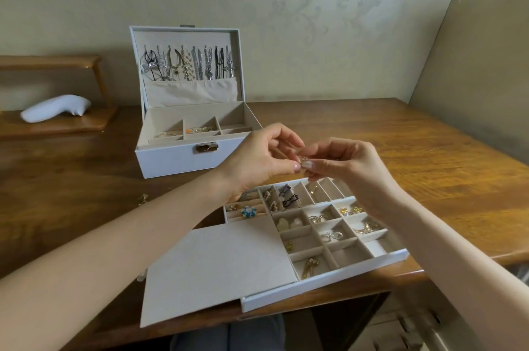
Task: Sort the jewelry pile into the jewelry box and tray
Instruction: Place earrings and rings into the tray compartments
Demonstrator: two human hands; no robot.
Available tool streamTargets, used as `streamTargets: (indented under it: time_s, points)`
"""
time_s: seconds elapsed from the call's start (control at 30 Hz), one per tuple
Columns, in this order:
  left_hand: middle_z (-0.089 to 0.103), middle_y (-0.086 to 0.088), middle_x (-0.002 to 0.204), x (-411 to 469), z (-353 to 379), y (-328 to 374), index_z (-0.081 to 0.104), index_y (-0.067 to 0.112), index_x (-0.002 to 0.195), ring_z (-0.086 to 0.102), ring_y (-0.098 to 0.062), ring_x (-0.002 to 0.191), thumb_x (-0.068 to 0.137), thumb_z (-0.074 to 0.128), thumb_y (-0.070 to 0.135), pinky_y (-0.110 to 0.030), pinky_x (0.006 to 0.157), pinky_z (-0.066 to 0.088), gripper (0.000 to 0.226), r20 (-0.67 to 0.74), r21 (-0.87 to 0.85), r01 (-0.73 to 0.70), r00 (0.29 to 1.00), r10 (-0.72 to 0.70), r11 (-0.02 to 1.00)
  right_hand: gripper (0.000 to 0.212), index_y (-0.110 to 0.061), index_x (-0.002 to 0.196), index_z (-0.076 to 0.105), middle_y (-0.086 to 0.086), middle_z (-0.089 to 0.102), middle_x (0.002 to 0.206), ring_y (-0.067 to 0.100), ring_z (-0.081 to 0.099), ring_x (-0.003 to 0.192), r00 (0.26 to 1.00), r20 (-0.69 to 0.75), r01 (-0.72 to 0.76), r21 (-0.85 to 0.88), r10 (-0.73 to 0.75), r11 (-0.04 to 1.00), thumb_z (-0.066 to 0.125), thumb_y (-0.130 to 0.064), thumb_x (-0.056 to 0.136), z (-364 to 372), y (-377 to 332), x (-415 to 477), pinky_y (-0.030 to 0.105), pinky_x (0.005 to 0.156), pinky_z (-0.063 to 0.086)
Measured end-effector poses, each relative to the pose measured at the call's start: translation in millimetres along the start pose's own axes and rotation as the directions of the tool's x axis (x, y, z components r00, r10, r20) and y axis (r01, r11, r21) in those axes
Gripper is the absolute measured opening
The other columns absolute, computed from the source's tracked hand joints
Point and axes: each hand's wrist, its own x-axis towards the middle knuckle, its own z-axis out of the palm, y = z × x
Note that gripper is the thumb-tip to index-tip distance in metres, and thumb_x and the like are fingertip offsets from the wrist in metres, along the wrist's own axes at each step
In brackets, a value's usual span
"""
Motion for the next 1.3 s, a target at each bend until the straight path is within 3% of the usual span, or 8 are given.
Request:
streamTargets:
  time_s: [0.4,0.57,0.73,0.8,0.9,1.07,1.17,1.3]
  points:
    - [0.056,0.001,0.076,-4.3,-4.5,-2.0,0.061,0.013,0.092,0.054,-0.001,0.067,0.076,0.070,-0.008,-0.014,0.068,0.048,0.028,0.034,-0.045,-0.041,0.998,0.043,0.998,0.038,0.002,0.078,0.058,0.020,0.067,0.074,0.027,0.064,0.069,0.999,0.038,0.030,0.136,-0.036,0.990,0.082,-0.020,0.059,1.2,4.3,3.5,0.028,0.067,0.055]
    - [0.055,0.001,0.076,-9.0,-8.2,-1.7,0.061,0.009,0.097,0.054,0.000,0.067,0.073,0.074,-0.006,-0.011,0.066,0.046,0.031,0.066,-0.046,-0.064,0.996,0.067,0.997,0.022,-0.003,0.078,0.062,0.013,0.065,0.069,0.021,0.060,0.062,0.999,0.033,0.031,0.183,-0.038,0.983,0.075,-0.010,0.062,-1.1,2.7,1.7,0.025,0.068,0.054]
    - [0.061,-0.001,0.089,-10.8,-13.0,-0.3,0.059,0.014,0.105,0.060,-0.006,0.081,0.067,0.076,0.026,-0.019,0.078,0.050,0.043,0.125,-0.059,0.045,0.991,-0.038,0.997,0.015,-0.013,0.076,0.076,0.009,0.069,0.073,0.018,0.065,0.068,0.998,0.051,0.030,0.153,-0.038,0.988,0.074,-0.016,0.062,-1.1,-1.0,-2.0,0.024,0.070,0.055]
    - [0.068,-0.003,0.093,-9.7,-11.8,0.3,0.059,0.015,0.103,0.065,-0.009,0.083,0.073,0.070,0.033,-0.020,0.074,0.050,0.036,0.098,-0.073,0.102,0.991,-0.095,0.992,0.012,-0.013,0.076,0.076,0.010,0.071,0.074,0.018,0.067,0.071,0.997,0.062,0.039,0.119,-0.047,0.992,0.074,-0.014,0.064,-0.1,-2.8,-2.9,0.024,0.069,0.054]
    - [0.070,0.000,0.082,-9.1,-9.6,-0.1,0.060,0.014,0.099,0.063,-0.006,0.070,0.084,0.066,0.020,-0.014,0.059,0.045,0.017,0.077,-0.066,0.136,0.988,-0.131,0.988,0.014,-0.007,0.078,0.075,0.010,0.074,0.078,0.020,0.071,0.075,0.997,0.053,0.057,0.043,-0.059,0.997,0.070,-0.002,0.066,1.5,-5.6,-3.9,0.022,0.071,0.055]
    - [0.066,0.006,0.061,-11.7,-8.7,0.2,0.058,0.008,0.101,0.057,-0.005,0.051,0.085,0.065,0.008,-0.013,0.043,0.038,0.018,0.139,-0.213,0.204,0.974,-0.177,0.956,0.021,-0.002,0.084,0.072,0.009,0.075,0.081,0.024,0.073,0.078,0.991,0.048,0.124,-0.064,-0.121,0.990,0.071,-0.002,0.063,3.4,-11.9,-6.9,0.022,0.072,0.056]
    - [0.069,0.001,0.069,-12.3,-7.8,1.8,0.058,0.007,0.097,0.064,-0.008,0.056,0.084,0.064,0.003,-0.013,0.043,0.042,0.015,0.165,-0.307,0.236,0.967,-0.193,0.922,0.021,-0.004,0.085,0.073,0.006,0.075,0.082,0.021,0.073,0.078,0.983,0.071,0.179,-0.166,-0.169,0.970,0.072,-0.004,0.064,2.8,-14.2,-7.4,0.022,0.073,0.056]
    - [0.072,-0.007,0.078,-12.3,-9.6,3.3,0.058,0.005,0.095,0.070,-0.015,0.068,0.086,0.059,-0.002,-0.018,0.055,0.054,0.012,0.213,-0.370,0.251,0.960,-0.181,0.895,0.017,-0.009,0.084,0.074,0.005,0.074,0.082,0.018,0.071,0.077,0.976,0.101,0.214,-0.260,-0.194,0.941,0.074,-0.010,0.067,1.9,-14.6,-6.1,0.024,0.074,0.055]
